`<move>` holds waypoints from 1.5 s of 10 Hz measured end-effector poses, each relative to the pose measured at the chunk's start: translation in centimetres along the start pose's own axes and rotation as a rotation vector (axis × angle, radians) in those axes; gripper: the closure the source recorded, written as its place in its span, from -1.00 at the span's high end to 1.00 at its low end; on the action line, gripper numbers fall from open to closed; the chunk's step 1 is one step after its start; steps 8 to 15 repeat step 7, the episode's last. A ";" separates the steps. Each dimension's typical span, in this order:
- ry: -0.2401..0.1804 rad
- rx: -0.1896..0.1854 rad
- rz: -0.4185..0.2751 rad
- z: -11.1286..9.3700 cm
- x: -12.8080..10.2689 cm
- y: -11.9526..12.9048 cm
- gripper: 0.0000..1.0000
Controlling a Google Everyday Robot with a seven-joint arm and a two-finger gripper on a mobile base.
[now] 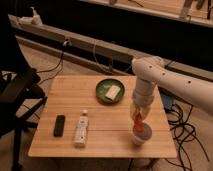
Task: Place the pepper in the ceramic cup
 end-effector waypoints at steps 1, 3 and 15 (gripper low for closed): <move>-0.003 0.003 -0.005 0.0 0.0 0.2 -0.40; -0.009 0.002 -0.008 0.0 -0.2 1.0 -0.24; -0.013 -0.022 0.005 0.1 0.8 -0.8 -0.10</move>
